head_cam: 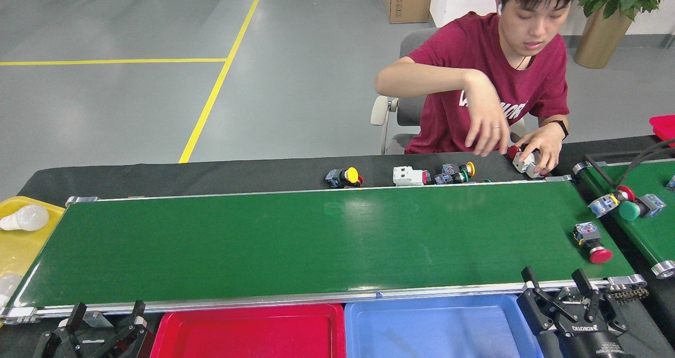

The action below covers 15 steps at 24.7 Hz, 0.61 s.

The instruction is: Pick switch part from conveyor to tray

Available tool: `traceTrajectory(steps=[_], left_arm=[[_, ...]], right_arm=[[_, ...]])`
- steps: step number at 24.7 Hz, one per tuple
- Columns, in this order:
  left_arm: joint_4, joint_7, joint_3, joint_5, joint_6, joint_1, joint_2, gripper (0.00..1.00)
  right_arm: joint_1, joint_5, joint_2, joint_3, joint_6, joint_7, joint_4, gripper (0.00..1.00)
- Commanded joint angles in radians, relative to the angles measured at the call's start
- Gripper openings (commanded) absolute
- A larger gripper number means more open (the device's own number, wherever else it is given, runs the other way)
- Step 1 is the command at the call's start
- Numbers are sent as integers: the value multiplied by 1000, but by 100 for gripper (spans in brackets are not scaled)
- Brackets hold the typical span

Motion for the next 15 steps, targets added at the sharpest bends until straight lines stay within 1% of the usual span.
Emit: traceTrajectory(steps=[1,3,4,5,6,7,11,13,15], left_arm=[[-9,8,-11,-2,-5,-4,11,100],[-9,8,-42,-4,-5,-7,13,100],[-8,8,-48,-4,-5,-7,13,100],[-8,8,-51,-4,-5,-5,13,100],[-9,8,-55,-4,-5,-2,13,100],[-9,8,-55,-4,-5,-1,13,100],[-9,8,-55,-4,-7,-2,13,100],[-9,8,-57,-5,-7,-5,14,100],[-9,8,-57,-5,-7,-7,13,100]], right_arm=[[-24,-5,-38,2,123,20,2,99],[-39,-18,-81,3,206,80,26,99],[-41,-27,-91,3,218,97,42,98],[-58,-50,-108,3,223,111,78,98],[-104,-76,-124,3,221,114,131,98],[-165,-80,-124,14,221,115,203,98],[-303,-67,-117,126,223,109,368,98],[-364,-57,-94,184,221,108,450,98],[-449,-41,-53,239,223,106,548,98]])
